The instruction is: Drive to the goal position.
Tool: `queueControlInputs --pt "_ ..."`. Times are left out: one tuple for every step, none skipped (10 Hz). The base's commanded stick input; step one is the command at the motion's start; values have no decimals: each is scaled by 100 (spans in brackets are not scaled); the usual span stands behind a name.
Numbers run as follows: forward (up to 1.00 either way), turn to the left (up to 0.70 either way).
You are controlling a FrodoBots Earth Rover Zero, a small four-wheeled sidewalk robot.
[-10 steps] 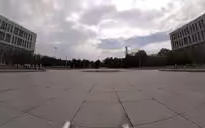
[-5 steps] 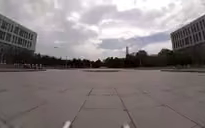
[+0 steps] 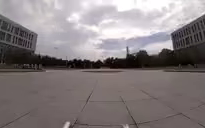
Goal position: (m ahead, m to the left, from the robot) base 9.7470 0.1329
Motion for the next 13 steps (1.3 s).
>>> queueControlInputs --pt "70 0" --pt "70 0" --pt "70 0" --pt "70 0" --pt "70 0" --pt "70 0" --pt "70 0" --pt "70 0" --pt "70 0" --pt "70 0" --pt "70 0" --pt "70 0" --pt "70 0"
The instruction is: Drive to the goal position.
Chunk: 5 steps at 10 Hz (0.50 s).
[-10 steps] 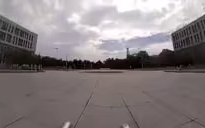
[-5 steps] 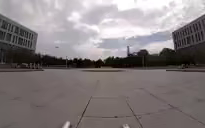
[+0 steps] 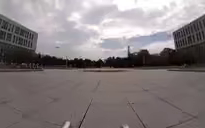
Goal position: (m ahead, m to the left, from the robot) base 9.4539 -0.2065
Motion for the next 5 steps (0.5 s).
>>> queueControlInputs --pt "70 0" --pt "70 0" --pt "70 0" --pt "70 0" --pt "70 0"
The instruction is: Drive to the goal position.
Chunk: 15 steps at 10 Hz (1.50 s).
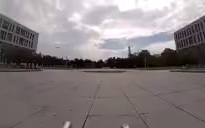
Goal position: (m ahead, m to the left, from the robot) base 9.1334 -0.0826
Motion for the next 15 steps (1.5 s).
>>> queueControlInputs --pt "70 0" --pt "70 0" --pt "70 0" --pt "70 0" --pt "70 0" --pt "70 0" --pt "70 0" --pt "70 0" --pt "70 0" --pt "70 0" --pt "70 0" --pt "70 0" --pt "70 0" --pt "70 0" --pt "70 0"
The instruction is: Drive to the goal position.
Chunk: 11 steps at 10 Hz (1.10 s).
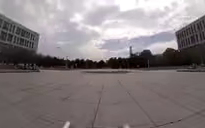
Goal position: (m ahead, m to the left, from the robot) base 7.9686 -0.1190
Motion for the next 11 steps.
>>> queueControlInputs --pt "70 0" --pt "70 0" --pt "70 0" --pt "70 0" --pt "70 0" --pt "70 0" --pt "70 0" --pt "70 0" --pt "70 0" --pt "70 0" --pt "70 0"
